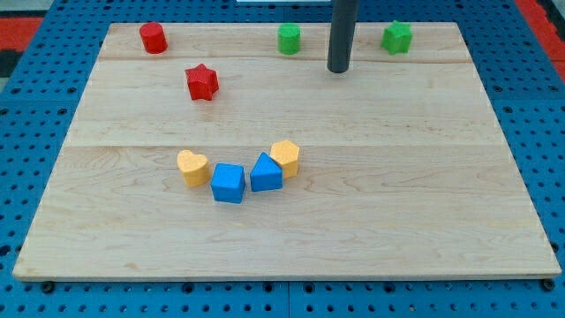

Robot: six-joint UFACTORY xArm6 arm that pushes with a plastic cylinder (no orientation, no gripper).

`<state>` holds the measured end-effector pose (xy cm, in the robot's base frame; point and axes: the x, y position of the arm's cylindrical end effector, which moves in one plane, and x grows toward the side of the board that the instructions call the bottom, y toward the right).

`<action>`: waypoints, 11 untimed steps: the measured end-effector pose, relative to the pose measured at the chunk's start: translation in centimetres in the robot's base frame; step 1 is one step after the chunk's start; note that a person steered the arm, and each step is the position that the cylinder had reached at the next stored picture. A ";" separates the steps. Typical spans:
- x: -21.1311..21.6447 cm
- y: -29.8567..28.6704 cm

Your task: Move the red star diagonal top left to yellow heart

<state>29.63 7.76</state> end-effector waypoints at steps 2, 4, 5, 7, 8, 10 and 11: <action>-0.5 -5.1; 1.2 -13.3; 2.9 -15.8; 1.6 -20.2; 6.1 -24.6; 6.2 -20.2; 9.1 -20.7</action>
